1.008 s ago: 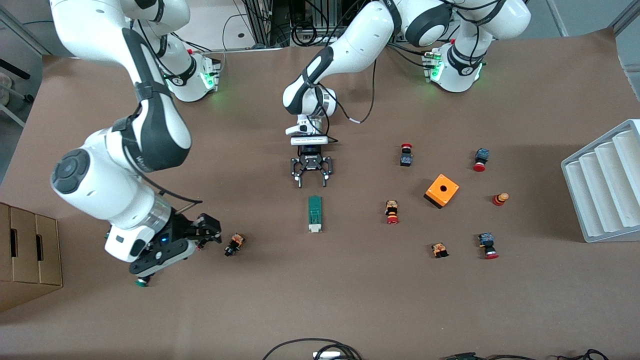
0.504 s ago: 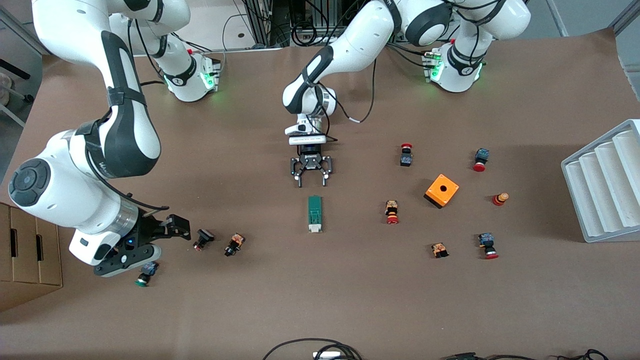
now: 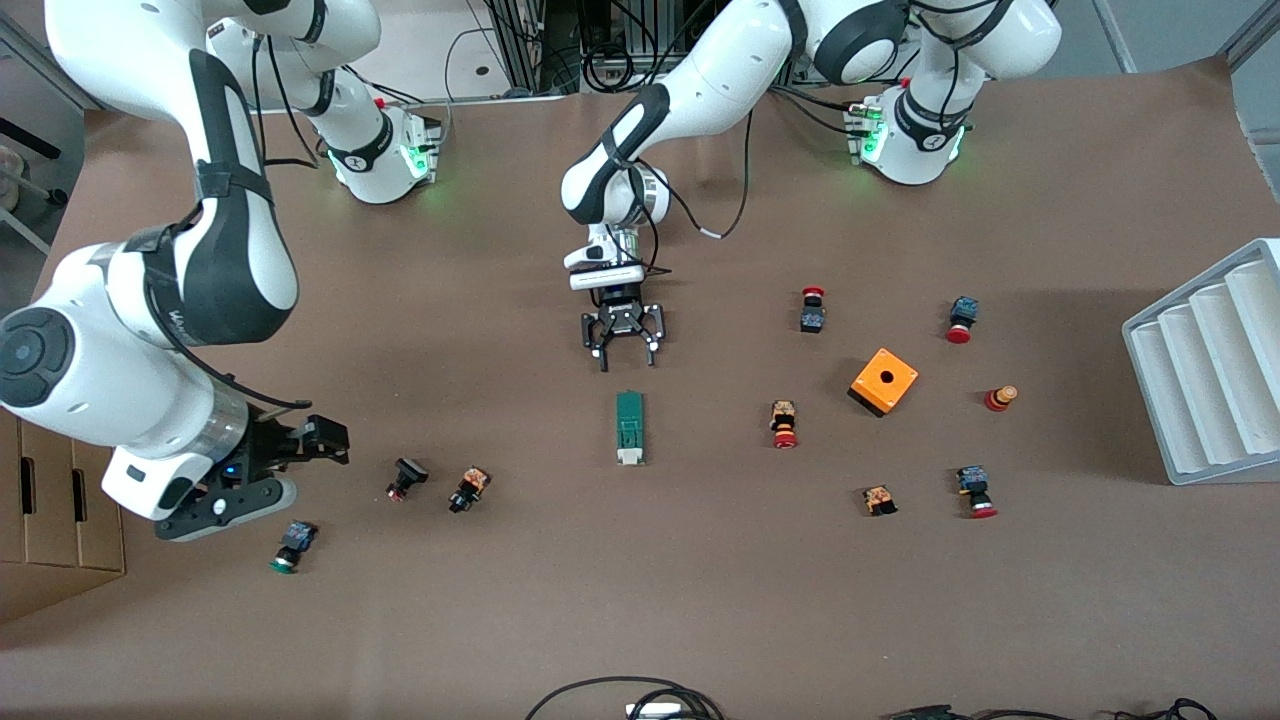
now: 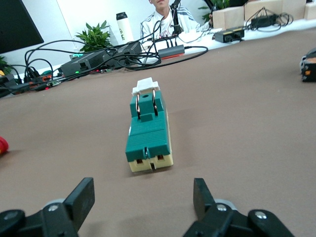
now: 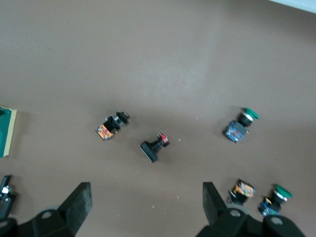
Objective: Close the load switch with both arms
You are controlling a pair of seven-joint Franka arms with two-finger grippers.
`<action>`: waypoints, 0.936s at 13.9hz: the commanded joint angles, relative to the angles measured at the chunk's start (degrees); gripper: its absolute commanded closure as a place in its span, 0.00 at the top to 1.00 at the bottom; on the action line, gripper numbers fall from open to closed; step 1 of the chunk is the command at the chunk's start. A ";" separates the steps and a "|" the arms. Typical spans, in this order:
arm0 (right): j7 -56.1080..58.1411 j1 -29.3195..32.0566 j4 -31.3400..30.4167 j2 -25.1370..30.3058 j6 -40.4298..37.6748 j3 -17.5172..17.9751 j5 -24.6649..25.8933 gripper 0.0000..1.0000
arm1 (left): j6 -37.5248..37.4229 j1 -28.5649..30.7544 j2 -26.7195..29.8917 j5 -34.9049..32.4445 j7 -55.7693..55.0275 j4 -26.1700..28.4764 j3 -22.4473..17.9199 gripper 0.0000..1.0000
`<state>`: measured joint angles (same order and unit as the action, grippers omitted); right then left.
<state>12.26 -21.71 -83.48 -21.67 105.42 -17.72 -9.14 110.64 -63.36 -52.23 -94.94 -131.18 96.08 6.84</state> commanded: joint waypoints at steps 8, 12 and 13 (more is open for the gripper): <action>2.58 -0.09 -0.10 5.24 -5.40 -9.44 4.48 1.00 | 6.51 3.33 13.46 19.17 26.74 1.91 -0.07 0.90; 2.60 0.26 -0.10 5.85 -6.01 -9.53 2.99 1.00 | 10.63 6.40 17.77 25.23 33.51 2.09 -0.07 0.94; 2.51 0.35 -0.10 5.77 -6.10 -9.53 2.81 1.00 | 11.61 7.46 19.17 27.68 36.23 2.09 -0.07 0.94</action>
<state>14.95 -21.73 -83.43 -16.72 100.52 -27.29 -6.21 119.76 -57.78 -37.03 -71.08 -99.62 96.09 6.66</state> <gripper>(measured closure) 0.000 0.057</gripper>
